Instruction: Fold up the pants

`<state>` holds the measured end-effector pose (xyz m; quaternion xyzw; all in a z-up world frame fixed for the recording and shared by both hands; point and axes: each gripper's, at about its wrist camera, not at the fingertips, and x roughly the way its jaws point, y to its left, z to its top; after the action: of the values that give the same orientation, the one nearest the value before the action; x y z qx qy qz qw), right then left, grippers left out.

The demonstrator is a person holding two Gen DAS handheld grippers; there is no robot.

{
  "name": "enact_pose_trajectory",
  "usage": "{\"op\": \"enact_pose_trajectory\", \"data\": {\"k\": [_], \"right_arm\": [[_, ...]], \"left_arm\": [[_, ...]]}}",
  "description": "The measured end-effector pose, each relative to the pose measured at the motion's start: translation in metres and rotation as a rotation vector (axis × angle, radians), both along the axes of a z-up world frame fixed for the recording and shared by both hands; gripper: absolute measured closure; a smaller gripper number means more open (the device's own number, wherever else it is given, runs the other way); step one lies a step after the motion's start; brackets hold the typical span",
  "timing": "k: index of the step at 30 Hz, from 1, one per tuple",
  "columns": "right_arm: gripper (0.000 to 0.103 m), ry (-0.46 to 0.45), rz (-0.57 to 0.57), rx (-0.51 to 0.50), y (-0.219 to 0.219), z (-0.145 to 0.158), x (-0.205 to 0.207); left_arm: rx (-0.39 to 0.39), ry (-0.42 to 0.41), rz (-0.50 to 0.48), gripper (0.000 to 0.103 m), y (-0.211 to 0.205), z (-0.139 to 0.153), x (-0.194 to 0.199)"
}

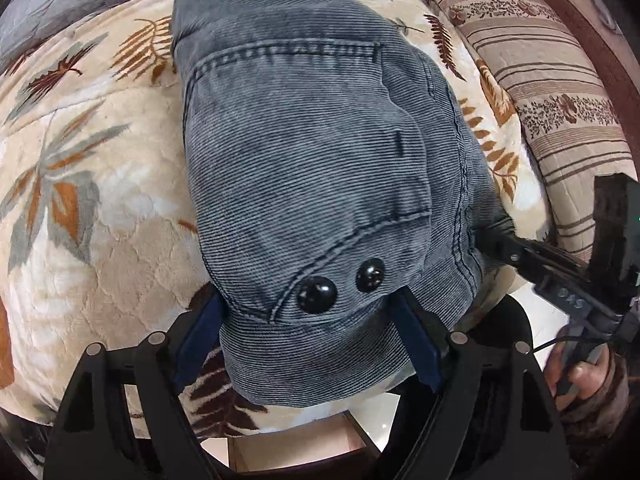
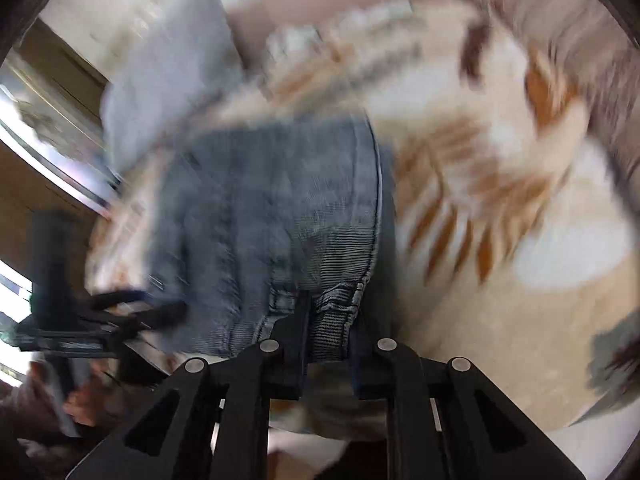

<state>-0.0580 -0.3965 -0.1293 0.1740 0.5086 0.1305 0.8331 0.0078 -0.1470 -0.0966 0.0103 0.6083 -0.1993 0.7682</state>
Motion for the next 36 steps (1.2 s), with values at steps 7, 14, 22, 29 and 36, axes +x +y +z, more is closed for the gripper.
{"op": "enact_pose_trajectory", "data": {"k": [7, 14, 22, 29, 36], "right_arm": [[0.059, -0.05, -0.144, 0.29, -0.058, 0.035, 0.001], [0.049, -0.045, -0.208, 0.364, -0.055, 0.023, 0.091], [0.081, -0.028, -0.105, -0.088, 0.0, -0.009, 0.139], [0.069, -0.031, -0.096, 0.183, -0.035, 0.015, 0.11], [0.049, 0.01, -0.026, 0.229, -0.015, 0.018, 0.078]], "left_arm": [[-0.108, -0.092, 0.012, 0.022, 0.045, 0.056, 0.003], [-0.039, -0.088, 0.124, 0.022, 0.039, 0.052, 0.084], [0.166, -0.087, 0.167, 0.02, -0.002, -0.002, 0.119], [0.054, -0.064, 0.243, 0.023, 0.031, 0.027, 0.106], [0.109, -0.174, 0.212, 0.023, 0.028, 0.047, 0.077]]}}
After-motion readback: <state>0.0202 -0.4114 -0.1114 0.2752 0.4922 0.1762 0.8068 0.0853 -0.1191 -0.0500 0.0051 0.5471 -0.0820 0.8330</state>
